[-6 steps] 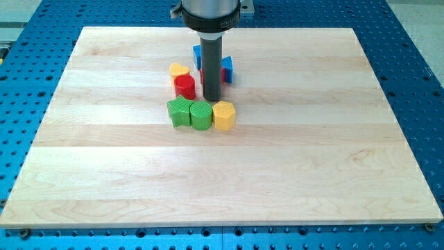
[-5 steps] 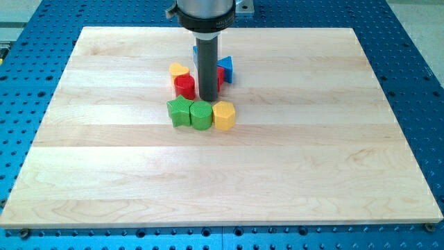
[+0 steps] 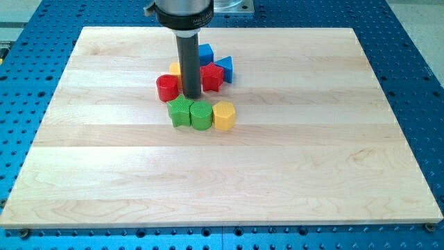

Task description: Move the red star to the triangle

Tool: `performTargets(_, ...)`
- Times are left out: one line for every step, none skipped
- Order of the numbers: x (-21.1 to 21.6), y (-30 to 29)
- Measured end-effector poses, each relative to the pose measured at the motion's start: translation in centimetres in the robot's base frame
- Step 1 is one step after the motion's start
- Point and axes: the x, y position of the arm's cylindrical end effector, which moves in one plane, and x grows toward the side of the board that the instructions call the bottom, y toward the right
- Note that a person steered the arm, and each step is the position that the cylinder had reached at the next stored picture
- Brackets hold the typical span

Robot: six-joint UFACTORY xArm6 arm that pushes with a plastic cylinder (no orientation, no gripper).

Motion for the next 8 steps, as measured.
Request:
performTargets(-0.6, 1.9)
performTargets(-0.9, 6.1)
performTargets(-1.1, 10.3)
performTargets(-1.1, 13.7)
performTargets(-1.1, 16.6)
performTargets(-1.1, 19.4)
performTargets(-4.3, 20.2)
performTargets(-9.4, 19.3)
